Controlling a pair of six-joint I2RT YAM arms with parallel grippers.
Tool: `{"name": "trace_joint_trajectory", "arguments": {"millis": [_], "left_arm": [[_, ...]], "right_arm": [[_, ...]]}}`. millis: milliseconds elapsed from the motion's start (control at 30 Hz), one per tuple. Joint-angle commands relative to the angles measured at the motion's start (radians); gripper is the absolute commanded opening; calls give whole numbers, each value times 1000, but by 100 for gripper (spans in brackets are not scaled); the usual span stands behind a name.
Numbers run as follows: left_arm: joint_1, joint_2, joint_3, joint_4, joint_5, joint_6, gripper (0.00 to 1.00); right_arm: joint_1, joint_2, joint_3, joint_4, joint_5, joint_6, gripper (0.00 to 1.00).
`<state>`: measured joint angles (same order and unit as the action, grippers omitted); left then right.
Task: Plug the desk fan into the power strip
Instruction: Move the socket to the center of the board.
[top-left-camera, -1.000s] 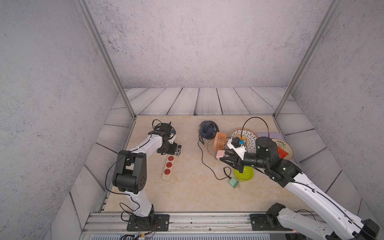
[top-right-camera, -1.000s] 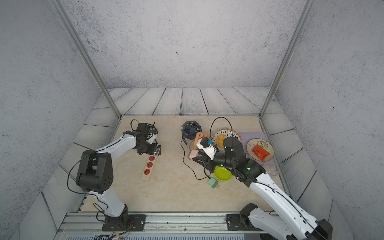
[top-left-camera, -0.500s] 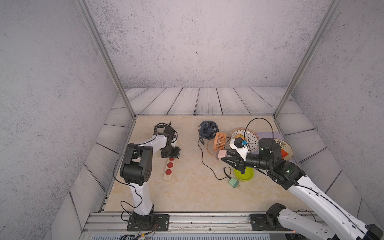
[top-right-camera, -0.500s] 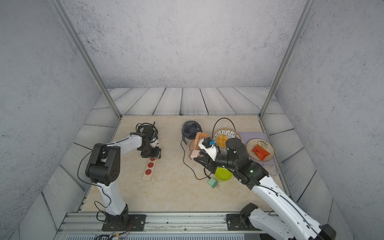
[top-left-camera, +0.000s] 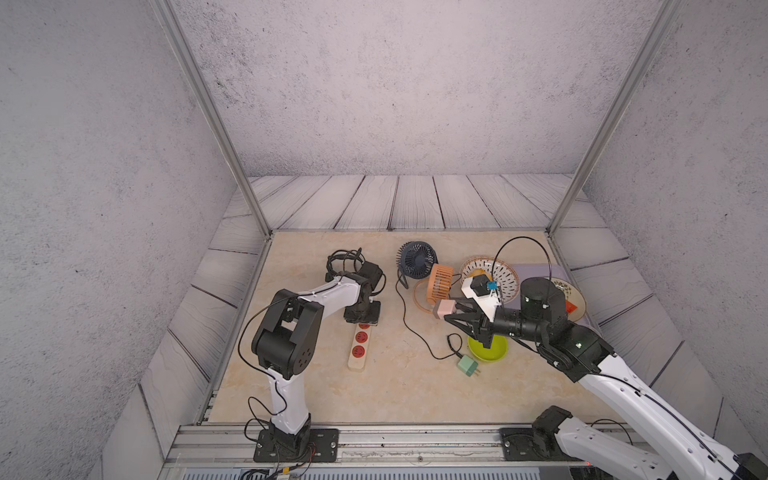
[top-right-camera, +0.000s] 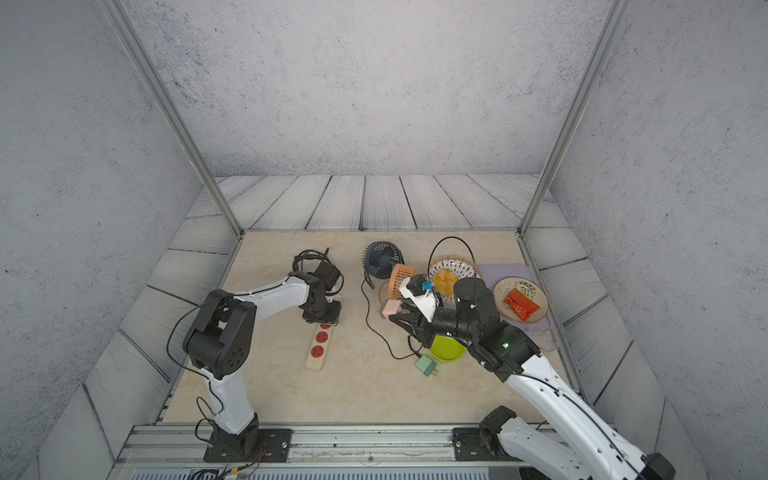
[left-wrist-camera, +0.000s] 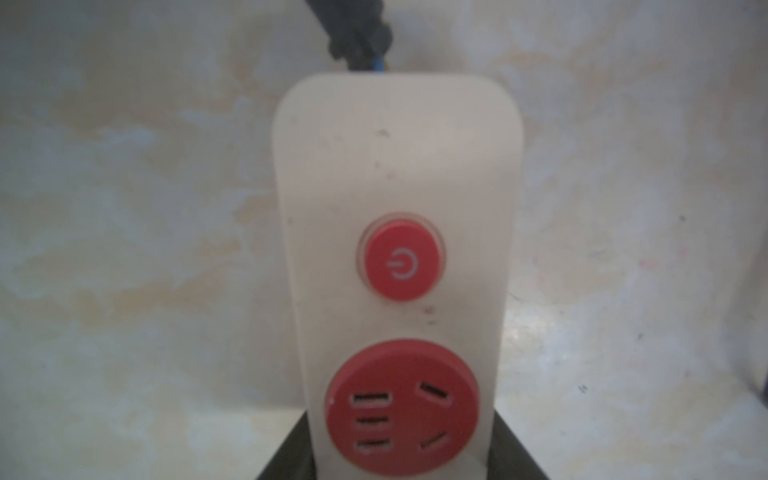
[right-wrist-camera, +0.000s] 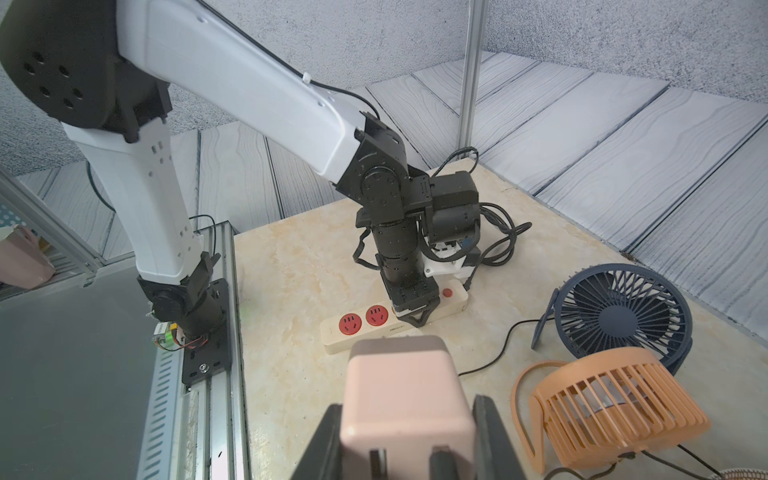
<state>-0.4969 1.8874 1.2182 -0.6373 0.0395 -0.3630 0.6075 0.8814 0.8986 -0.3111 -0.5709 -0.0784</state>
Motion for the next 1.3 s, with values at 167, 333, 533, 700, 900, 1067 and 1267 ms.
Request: {"name": "trace_joint_trajectory", "arguments": {"millis": [167,333,533,700,900,1067,1267], "left_arm": [[-69,9,-61,-18,143,-143,46],[-70,-15,-47,-22,124,-123,65],[-29,-149,-65,0,135,-77,77],[23,-255,-86,23,118,-14,84],[154,-360,-117,58,137,46,89],[227,-488,-170,113,90,185,93],[306,-608,-212,141,107,246,99]], "right_arm": [[0,-5,-12,1,23,6,0],[-2,39,1,-20,22,-21,0],[-1,123,48,-46,18,-78,0],[1,221,125,-64,-1,-119,0],[0,361,237,-90,-30,-181,0],[0,488,369,-167,-26,-278,0],[2,651,525,-234,-64,-350,0]]}}
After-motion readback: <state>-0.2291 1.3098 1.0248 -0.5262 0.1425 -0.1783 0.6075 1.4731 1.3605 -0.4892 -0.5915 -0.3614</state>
